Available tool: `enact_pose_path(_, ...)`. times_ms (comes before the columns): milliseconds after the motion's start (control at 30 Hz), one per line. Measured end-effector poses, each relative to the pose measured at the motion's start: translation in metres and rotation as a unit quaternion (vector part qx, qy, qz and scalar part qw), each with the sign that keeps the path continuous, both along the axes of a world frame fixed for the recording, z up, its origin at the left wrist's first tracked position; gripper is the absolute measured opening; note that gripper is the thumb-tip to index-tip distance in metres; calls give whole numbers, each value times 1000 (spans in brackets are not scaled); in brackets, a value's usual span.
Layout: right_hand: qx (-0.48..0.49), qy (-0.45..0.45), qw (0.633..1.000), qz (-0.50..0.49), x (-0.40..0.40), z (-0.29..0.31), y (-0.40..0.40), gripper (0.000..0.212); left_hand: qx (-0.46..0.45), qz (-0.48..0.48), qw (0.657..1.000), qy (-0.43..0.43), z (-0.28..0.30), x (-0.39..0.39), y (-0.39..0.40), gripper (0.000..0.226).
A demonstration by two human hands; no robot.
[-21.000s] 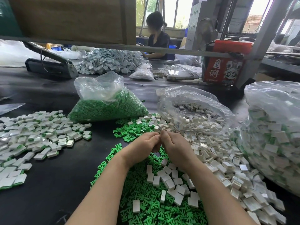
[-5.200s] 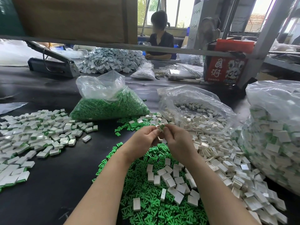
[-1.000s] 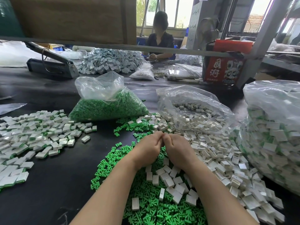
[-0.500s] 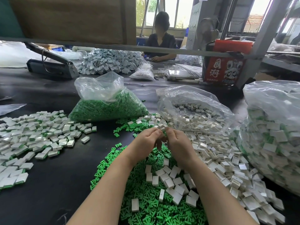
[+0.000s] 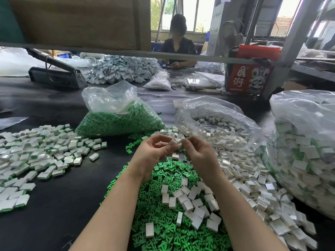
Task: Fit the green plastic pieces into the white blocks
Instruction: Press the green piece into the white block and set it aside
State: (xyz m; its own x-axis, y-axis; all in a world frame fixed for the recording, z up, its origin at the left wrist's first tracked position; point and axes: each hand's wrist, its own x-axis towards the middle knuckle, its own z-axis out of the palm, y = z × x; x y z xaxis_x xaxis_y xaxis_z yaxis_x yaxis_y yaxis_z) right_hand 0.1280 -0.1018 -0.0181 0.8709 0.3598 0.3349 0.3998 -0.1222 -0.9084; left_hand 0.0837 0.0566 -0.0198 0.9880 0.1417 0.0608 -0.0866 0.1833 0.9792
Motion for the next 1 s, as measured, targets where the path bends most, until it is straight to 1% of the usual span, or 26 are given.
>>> enact_pose_path(67, -7, -6, 1000, 1, 0, 0, 0, 22, -24, -1, 1000, 8, 1, -1, 1, 22)
enact_pose_path(200, -2, 9, 1000, 15, -3, 1, 1, 26, -54, -22, 998, 8, 5, -3, 0, 37)
enact_pose_path(267, -6, 6, 1000, 15, -4, 1, 1, 28, -43, -27, 999, 5, 6, -3, -2, 39)
enact_pose_path(367, -28, -27, 999, 5, -4, 1, 1, 28, -16, -27, 999, -6, 6, -3, -4, 38)
enact_pose_path(467, -46, -51, 998, -4, -3, 2, 0, 27, 9, -27, 999, -15, 5, -2, -3, 28)
enact_pose_path(567, -44, -42, 998, 0, -3, 1, -1, 26, 14, -26, 999, -20, 3, -2, -1, 24)
enact_pose_path(733, -43, -32, 998, 19, -3, 2, -2, 24, 29, -27, 999, -30, 2, 0, 0, 26)
enact_pose_path(1000, -74, -24, 996, 44, -3, 6, -6, 26, 68, -23, 996, -54, 0, 0, 1, 21)
